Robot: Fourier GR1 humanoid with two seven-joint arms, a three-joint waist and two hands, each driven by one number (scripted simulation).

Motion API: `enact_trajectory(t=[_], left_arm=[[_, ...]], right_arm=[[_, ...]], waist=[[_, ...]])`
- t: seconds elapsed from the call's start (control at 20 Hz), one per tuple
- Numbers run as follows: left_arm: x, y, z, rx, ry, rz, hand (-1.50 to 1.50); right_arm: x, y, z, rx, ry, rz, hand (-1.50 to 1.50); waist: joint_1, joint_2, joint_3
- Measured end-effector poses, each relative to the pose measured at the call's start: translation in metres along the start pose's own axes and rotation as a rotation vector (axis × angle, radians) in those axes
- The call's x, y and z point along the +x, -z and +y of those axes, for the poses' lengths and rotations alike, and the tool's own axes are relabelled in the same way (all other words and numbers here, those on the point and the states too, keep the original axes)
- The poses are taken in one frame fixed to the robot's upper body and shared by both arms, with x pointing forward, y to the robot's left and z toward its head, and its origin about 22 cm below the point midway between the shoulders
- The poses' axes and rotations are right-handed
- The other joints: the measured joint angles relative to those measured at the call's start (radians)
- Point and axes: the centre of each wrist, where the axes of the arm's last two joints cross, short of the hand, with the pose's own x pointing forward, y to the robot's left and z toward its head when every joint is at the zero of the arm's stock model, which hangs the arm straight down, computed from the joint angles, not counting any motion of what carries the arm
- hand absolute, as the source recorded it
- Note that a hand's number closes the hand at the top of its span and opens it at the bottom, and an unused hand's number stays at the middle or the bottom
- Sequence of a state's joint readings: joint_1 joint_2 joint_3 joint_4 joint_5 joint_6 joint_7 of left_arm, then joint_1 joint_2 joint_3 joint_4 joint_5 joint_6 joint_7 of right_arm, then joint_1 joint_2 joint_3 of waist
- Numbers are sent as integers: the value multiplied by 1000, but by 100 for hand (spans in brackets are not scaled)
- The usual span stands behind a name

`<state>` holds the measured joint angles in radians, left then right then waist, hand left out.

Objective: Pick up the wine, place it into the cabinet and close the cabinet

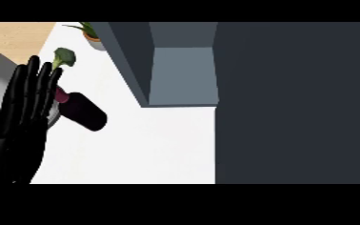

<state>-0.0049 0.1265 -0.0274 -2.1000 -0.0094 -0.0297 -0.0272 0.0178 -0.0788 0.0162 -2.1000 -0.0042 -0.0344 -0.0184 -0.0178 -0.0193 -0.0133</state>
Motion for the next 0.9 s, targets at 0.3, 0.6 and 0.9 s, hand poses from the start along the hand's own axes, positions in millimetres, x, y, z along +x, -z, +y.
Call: enact_trajectory(t=[0.3, 0.6, 0.9], left_arm=[[-16, 8, 40, 81, -77, -8, -150], [-25, 6, 51, 163, -356, 191, -150], [7, 15, 79, 186, -441, 244, -150]], right_arm=[[15, -15, -5, 35, -23, -22, -150], [25, -34, 11, 221, 146, 125, -150], [59, -48, 10, 275, 186, 184, -150]], waist=[[8, 14, 10], [14, 15, 12], [15, 15, 13]])
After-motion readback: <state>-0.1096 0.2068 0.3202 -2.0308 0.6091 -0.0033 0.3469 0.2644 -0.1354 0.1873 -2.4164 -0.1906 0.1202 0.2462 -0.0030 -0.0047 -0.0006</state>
